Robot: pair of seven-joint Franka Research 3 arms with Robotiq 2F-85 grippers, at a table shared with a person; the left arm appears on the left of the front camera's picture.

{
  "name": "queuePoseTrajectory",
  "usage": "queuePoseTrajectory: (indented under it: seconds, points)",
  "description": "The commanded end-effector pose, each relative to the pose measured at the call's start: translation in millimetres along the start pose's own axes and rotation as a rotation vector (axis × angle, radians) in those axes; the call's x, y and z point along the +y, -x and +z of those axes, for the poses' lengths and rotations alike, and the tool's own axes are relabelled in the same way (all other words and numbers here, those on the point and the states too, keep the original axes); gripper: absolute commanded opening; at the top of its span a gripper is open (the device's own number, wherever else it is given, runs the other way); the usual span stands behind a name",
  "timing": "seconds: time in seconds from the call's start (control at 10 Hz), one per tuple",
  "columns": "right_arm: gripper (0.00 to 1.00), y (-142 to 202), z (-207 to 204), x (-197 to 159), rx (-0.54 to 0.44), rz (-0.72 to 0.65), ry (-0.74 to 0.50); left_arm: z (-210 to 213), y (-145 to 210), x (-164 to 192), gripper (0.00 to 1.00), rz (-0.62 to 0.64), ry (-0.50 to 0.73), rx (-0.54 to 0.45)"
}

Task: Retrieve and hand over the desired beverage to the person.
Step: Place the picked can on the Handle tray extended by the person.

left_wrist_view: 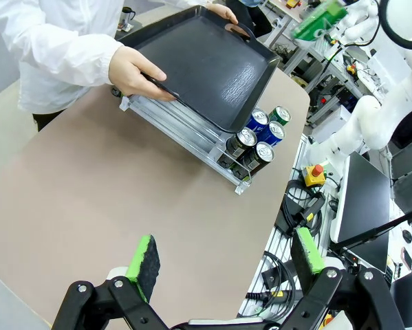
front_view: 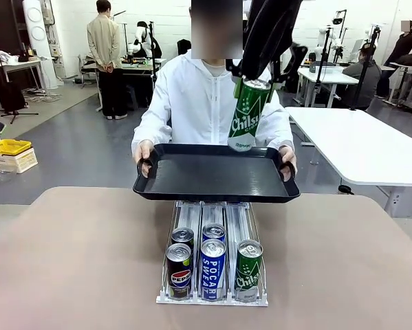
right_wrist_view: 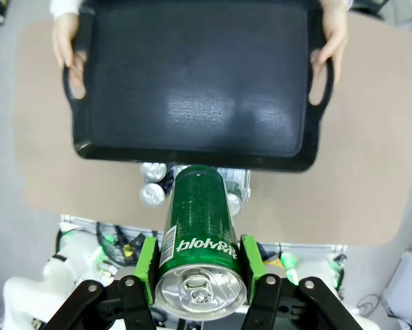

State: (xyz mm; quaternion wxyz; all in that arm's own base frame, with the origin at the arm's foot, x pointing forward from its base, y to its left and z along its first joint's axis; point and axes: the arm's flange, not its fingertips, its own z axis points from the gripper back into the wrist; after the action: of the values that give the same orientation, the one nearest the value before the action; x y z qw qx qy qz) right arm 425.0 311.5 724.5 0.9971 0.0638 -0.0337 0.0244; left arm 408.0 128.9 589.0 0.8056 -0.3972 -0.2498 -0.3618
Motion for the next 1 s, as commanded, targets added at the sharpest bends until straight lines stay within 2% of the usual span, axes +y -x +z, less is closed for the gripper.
queuePoseTrajectory:
  seconds: [0.0,0.2,0.6,0.9]
  points:
    - [0.58,-35,-4,17,-0.004,-0.020,0.051,2,-2,-1,1.00,0.001,0.009,-0.007]
    - [0.58,-55,-23,20,0.016,-0.041,0.069,2,-2,-1,1.00,0.001,0.009,-0.007]
    - [0.58,-93,-65,3,-0.047,-0.067,0.099,2,-2,-1,1.00,0.001,0.009,-0.007]
    - [0.58,-107,-103,-8,-0.085,-0.015,0.099,2,-2,-1,1.00,0.001,0.009,-0.007]
